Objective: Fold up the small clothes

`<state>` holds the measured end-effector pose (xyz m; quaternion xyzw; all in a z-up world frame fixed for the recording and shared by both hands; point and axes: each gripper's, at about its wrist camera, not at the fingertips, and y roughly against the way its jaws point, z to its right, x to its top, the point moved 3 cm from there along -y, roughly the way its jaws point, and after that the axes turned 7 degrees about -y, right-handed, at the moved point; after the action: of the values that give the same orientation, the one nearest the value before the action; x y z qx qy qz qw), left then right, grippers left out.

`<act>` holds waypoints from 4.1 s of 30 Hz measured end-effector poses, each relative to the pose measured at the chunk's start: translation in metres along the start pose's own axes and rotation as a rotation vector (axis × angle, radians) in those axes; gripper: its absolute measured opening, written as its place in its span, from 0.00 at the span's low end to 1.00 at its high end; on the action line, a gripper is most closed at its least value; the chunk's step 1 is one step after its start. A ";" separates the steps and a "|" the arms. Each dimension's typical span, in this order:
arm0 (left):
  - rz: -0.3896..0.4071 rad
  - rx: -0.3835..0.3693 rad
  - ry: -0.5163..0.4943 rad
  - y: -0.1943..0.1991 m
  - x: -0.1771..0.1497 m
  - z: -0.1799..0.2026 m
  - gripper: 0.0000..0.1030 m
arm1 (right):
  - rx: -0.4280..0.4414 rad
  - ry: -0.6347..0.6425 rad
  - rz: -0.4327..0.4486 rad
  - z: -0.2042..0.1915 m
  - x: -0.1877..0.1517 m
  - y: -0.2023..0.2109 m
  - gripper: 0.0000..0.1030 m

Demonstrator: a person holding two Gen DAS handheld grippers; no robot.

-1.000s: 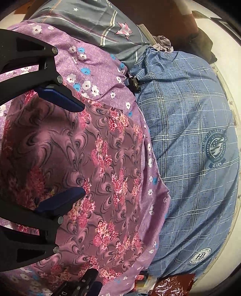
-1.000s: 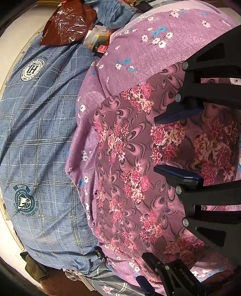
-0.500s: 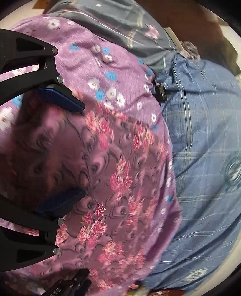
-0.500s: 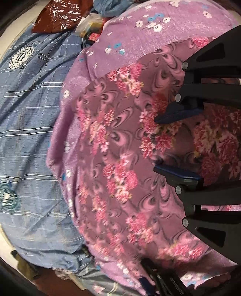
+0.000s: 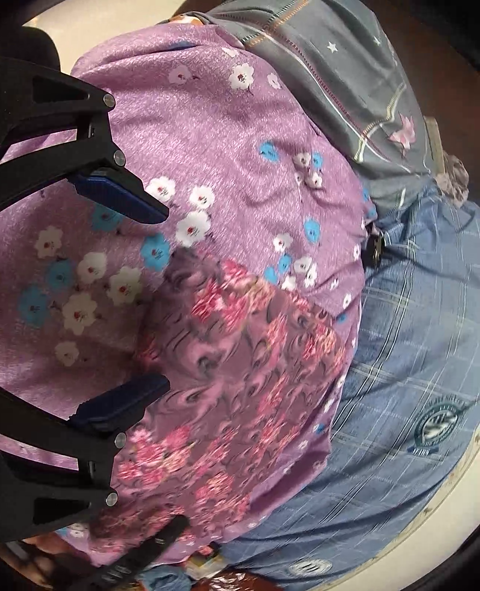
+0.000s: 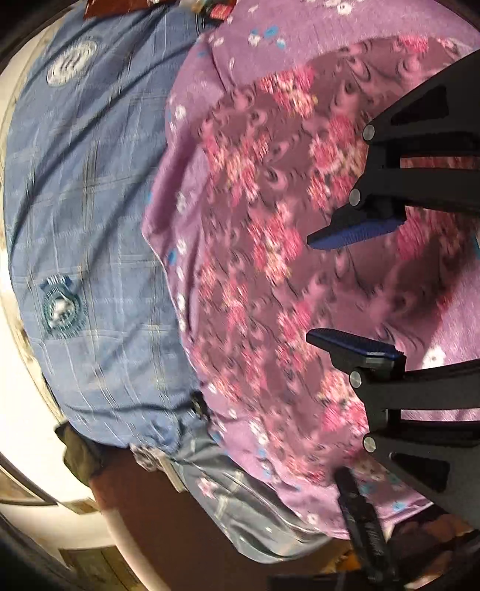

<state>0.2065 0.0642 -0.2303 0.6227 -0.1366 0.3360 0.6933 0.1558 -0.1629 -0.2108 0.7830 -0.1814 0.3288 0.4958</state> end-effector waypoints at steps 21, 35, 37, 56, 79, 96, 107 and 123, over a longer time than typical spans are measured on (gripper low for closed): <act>-0.119 -0.222 0.250 -0.059 0.022 -0.014 0.40 | 0.084 0.059 -0.127 -0.027 -0.017 -0.021 0.37; -0.056 -0.274 0.290 -0.082 0.030 -0.010 0.21 | 0.068 0.055 -0.136 -0.027 -0.020 -0.030 0.35; -0.038 -0.267 0.258 -0.079 0.031 -0.005 0.18 | 0.054 0.048 -0.136 -0.024 -0.019 -0.032 0.35; 0.168 -0.239 -0.226 0.011 0.043 0.109 0.11 | 0.027 -0.256 -0.097 0.055 0.003 -0.017 0.38; 0.064 -0.622 -0.653 0.005 0.038 0.159 0.59 | 0.325 -0.553 -0.148 0.135 0.035 -0.033 0.59; -0.102 -0.474 -0.265 -0.116 0.101 0.098 0.61 | 0.323 -0.359 -0.215 0.079 0.054 -0.082 0.19; -0.025 -0.544 -0.349 -0.116 0.099 0.127 0.74 | 0.106 -0.251 0.087 0.074 0.060 0.030 0.16; -0.100 -0.492 -0.526 -0.126 0.066 0.174 0.74 | -0.200 -0.474 -0.081 0.162 0.027 0.020 0.40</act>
<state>0.3750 -0.0823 -0.2547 0.5083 -0.3564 0.0869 0.7792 0.2171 -0.3155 -0.2260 0.7919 -0.2925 0.0963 0.5272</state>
